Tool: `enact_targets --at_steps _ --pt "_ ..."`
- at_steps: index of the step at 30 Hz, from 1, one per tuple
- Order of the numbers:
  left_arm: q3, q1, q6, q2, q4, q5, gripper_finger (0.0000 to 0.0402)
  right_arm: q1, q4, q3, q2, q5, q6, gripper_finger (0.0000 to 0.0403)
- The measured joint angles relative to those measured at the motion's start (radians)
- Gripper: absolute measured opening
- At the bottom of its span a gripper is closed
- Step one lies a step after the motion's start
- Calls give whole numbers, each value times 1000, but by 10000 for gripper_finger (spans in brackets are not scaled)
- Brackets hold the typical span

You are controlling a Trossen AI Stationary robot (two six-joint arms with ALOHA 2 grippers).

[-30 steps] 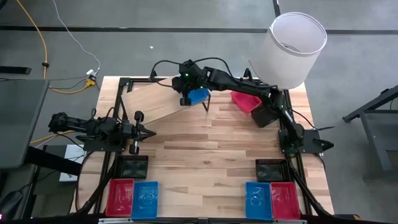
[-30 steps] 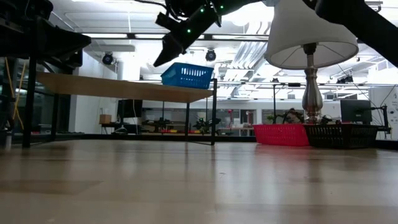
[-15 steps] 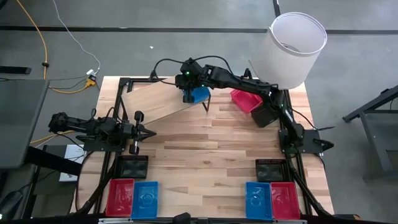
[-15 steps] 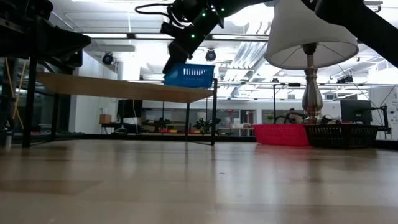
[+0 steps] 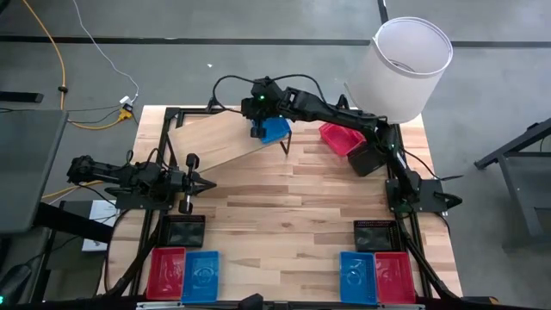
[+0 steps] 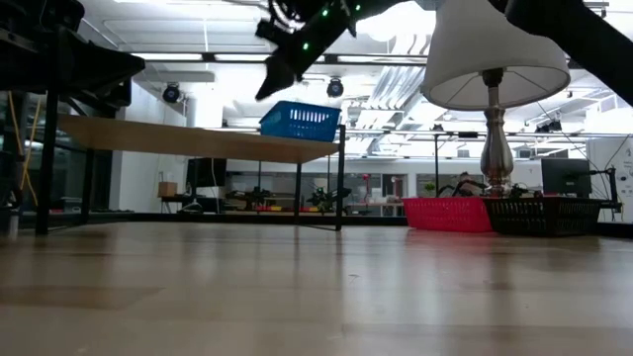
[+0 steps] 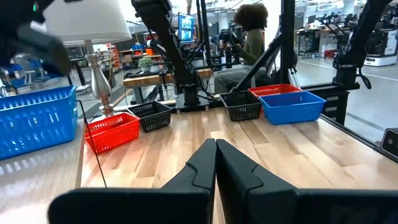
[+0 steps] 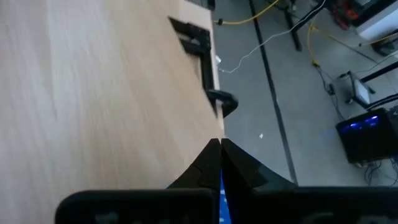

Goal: Stack baskets on shelf by color
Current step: Put the top right blue bin on the shelf, then stack the right blue bin on top of the other blue bin on the shelf

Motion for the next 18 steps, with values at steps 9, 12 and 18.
enact_targets --at_steps 9,12,18 --pt "0 0 -1 0 0 0 3 -37 -251 2 -124 -137 99 0" --pt "0 0 0 0 0 0 3 -41 -412 1 -137 -167 117 0" --pt "0 0 -2 0 0 0 3 25 -600 0 -176 -137 130 0"
